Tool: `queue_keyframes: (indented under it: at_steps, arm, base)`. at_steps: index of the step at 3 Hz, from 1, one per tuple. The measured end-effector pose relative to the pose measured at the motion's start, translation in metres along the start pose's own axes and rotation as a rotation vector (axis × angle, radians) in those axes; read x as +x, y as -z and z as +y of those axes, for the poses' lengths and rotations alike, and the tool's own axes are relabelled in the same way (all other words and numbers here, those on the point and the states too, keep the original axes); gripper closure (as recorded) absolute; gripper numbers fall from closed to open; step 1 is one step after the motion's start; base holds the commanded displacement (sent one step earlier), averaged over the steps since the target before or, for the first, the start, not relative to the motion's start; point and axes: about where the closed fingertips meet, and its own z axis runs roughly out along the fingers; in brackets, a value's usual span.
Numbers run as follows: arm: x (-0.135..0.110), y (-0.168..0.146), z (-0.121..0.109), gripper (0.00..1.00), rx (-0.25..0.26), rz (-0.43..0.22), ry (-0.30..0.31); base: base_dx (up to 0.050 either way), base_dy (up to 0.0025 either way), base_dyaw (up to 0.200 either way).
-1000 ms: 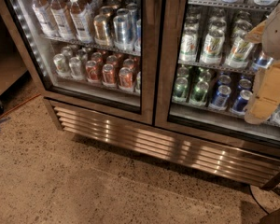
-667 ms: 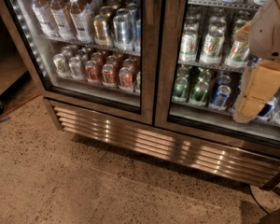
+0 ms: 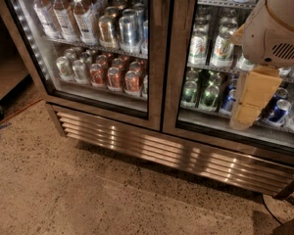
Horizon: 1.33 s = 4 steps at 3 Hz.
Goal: Open right fridge door
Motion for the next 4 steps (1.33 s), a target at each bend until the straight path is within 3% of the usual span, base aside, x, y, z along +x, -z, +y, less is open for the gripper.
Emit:
queue_keyframes:
  at_steps: [2,3,4]
  arm:
    - [0.015,-0.057,0.007,0.0,-0.105,0.031,-0.032]
    - [0.015,-0.057,0.007,0.0,-0.105,0.031,-0.032]
    - [0.014,-0.054,0.007,0.0,-0.124,-0.03,-0.009]
  base:
    - [0.0,0.0,0.0]
    - [0.0,0.0,0.0]
    - [0.0,0.0,0.0]
